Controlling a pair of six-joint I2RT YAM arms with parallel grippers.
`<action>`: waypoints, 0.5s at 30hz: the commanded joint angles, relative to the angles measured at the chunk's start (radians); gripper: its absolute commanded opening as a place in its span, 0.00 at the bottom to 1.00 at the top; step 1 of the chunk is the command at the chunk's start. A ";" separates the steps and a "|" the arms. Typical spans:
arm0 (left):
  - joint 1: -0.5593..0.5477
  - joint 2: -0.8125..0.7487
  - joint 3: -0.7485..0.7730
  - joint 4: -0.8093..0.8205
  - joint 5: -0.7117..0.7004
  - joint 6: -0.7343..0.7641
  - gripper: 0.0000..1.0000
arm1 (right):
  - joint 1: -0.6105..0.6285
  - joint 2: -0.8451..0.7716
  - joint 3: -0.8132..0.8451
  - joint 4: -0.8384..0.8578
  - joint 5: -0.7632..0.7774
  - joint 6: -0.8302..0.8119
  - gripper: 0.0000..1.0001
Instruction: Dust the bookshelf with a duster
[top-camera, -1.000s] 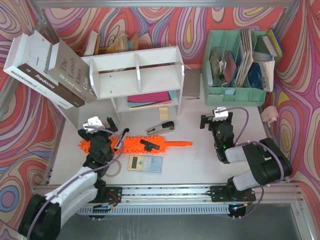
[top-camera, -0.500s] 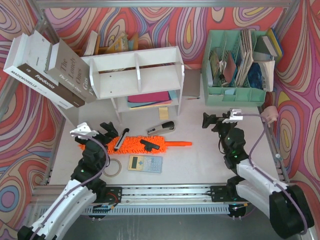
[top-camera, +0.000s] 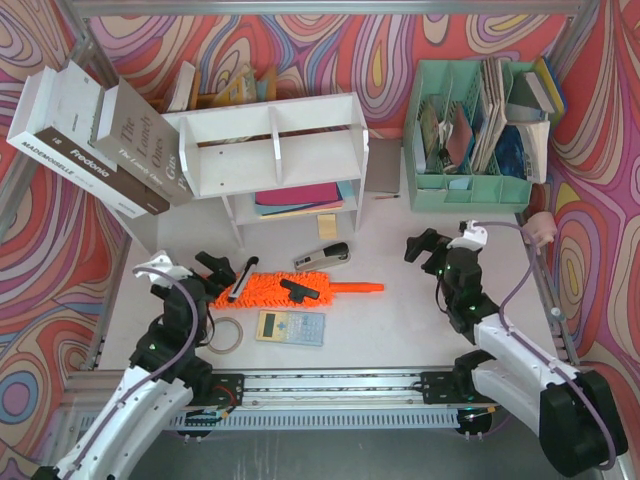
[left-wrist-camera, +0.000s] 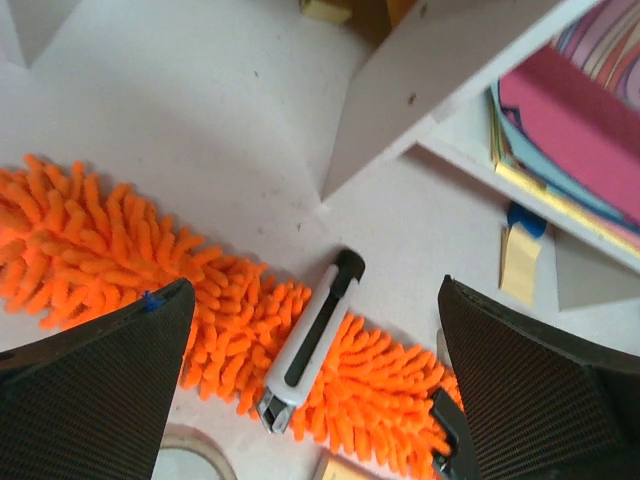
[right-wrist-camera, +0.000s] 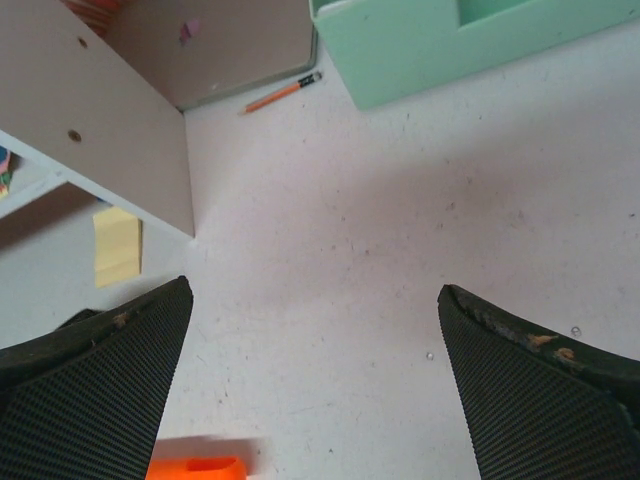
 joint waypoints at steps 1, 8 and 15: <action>-0.003 0.094 0.069 -0.110 0.137 0.021 0.98 | -0.005 0.044 0.027 -0.002 -0.052 -0.022 0.99; -0.003 0.361 0.230 -0.285 0.212 -0.027 0.95 | -0.005 0.111 0.028 0.026 -0.087 -0.035 0.99; -0.003 0.465 0.262 -0.390 0.230 -0.090 0.89 | -0.006 0.132 0.023 0.040 -0.082 -0.034 0.99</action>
